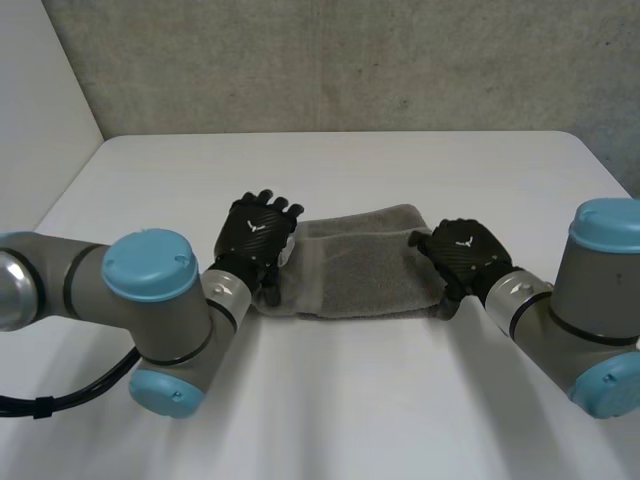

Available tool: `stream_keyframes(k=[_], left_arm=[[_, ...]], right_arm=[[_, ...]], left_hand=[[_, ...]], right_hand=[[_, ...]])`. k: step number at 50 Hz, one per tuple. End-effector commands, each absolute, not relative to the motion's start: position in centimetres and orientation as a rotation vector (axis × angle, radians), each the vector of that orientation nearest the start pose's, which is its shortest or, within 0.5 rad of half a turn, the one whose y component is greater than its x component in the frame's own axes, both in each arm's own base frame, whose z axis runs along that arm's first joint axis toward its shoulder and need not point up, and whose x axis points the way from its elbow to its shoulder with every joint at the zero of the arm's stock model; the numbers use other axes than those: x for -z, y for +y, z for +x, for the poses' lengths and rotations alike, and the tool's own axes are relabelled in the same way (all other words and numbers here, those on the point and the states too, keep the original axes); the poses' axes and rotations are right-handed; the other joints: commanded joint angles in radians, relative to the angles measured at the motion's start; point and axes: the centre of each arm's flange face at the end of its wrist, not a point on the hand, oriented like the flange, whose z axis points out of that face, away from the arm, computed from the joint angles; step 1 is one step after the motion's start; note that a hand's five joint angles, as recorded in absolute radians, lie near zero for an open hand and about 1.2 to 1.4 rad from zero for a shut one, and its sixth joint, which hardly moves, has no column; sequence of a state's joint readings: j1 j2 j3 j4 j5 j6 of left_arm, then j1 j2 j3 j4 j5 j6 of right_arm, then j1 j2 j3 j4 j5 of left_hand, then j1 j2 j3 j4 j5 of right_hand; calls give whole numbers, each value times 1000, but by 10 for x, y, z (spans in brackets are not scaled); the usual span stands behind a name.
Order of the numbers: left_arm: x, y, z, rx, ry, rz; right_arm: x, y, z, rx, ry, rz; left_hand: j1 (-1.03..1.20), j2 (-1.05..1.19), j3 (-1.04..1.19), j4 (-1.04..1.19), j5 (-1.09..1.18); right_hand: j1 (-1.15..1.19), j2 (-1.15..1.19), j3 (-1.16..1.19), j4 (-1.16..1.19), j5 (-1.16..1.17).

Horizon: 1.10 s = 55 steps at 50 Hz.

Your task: Fold the towel.

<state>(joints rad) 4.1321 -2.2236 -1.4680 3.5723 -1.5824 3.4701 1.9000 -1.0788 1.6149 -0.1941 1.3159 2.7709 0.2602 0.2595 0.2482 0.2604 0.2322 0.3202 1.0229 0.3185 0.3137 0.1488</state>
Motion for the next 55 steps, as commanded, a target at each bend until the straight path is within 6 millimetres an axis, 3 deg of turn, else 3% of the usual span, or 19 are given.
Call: stream_keyframes(k=[1,3,8,12,19,24,27,30,32,33,37,38,40,45,50,52,53,54,55], left_arm=[[-121,-276,-328,2078,2195,1068],[-119,-275,-327,2066,2195,1067],[-117,-271,-325,2047,2205,1071],[-120,-265,-327,2055,2202,1086],[-139,-247,-329,2093,2186,1073],[-161,-239,-319,2134,2156,1026],[-167,-239,-317,2147,2146,1012],[-176,-241,-313,2172,2129,984],[-186,-253,-302,2181,2107,916],[-186,-253,-302,2181,2107,916],[-201,-270,-280,2194,2074,804],[-201,-270,-280,2194,2074,804],[-207,-277,-270,2197,2060,755],[-216,-283,-259,2223,2072,669],[-221,-284,-256,2268,2107,610],[-221,-284,-257,2280,2119,601],[-222,-284,-257,2290,2123,595],[-222,-284,-257,2290,2123,595],[-224,-285,-257,2299,2121,588]], right_arm=[[-128,-296,264,1704,2194,-1045],[-123,-299,265,1699,2201,-1049],[-116,-308,265,1708,2243,-1043],[-117,-308,264,1723,2266,-1036],[-143,-304,257,1842,2284,-1208],[-159,-304,251,1974,2263,-1575],[-164,-304,254,2013,2230,-1643],[-187,-300,279,2143,2070,-1684],[-202,-282,317,2220,1855,-1700],[-202,-282,317,2220,1854,-1700],[-181,-250,369,2161,1545,-1811],[-180,-250,369,2161,1544,-1812],[-162,-215,395,2051,1335,-1902],[-132,-175,406,1840,1183,-2005],[-121,-170,401,1738,1233,-2051],[-122,-175,398,1741,1269,-2036],[-127,-178,398,1760,1294,-2009],[-127,-178,398,1761,1294,-2009],[-136,-182,395,1782,1332,-1959]], left_hand=[[-47,-46,-35,-47,-193],[-47,-46,-35,-47,-193],[-47,-46,-35,-47,-193],[-47,-46,-35,-47,-193],[-56,-55,-43,-56,-202],[-64,-64,-52,-64,-211],[-67,-67,-55,-67,-214],[-67,-67,-55,-67,-214],[-67,-67,-55,-67,-214],[-67,-67,-55,-67,-214],[-67,-67,-55,-67,-214],[-67,-67,-55,-67,-214],[-67,-67,-55,-67,-214],[-67,-67,-55,-67,-214],[-67,-67,-55,-67,-214],[-67,-67,-55,-67,-214],[-70,-69,-58,-70,-217],[-70,-69,-58,-70,-217],[-70,-69,-58,-70,-217]], right_hand=[[167,-536,168,173,163],[220,-483,222,226,217],[858,156,860,865,855],[1075,373,1077,1082,1072],[1076,373,1078,1083,1073],[1076,373,1078,1083,1073],[1076,373,1078,1083,1073],[1076,373,1078,1083,1073],[1076,373,1078,1083,1073],[1076,373,1078,1083,1073],[1076,373,1078,1083,1073],[1076,373,1078,1083,1073],[1076,373,1078,1083,1073],[1076,373,1078,1083,1073],[1076,373,1078,1083,1073],[895,192,897,902,892],[392,-310,394,399,389],[387,-315,389,394,384],[123,-580,124,129,120]])
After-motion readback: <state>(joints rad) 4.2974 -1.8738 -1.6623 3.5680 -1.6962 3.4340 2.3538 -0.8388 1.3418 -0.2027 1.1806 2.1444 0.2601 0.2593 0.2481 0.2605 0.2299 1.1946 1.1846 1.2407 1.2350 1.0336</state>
